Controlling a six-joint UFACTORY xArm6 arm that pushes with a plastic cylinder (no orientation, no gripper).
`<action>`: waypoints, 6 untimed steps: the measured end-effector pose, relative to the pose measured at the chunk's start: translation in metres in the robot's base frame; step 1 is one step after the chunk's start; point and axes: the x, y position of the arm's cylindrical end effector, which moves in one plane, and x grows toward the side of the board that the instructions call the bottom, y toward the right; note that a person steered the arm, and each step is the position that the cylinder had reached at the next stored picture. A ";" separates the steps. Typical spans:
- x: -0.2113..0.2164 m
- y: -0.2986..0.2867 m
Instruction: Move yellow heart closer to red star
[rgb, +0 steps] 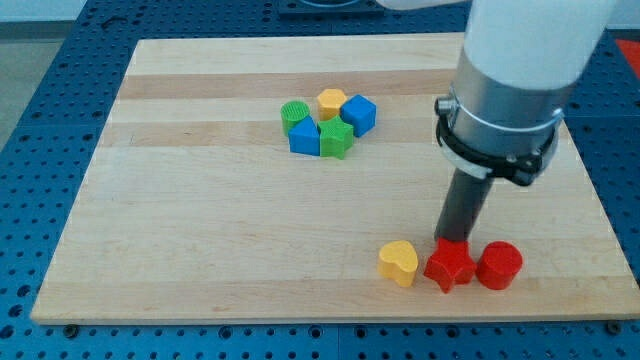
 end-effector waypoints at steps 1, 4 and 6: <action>0.002 0.000; -0.020 -0.114; 0.009 -0.088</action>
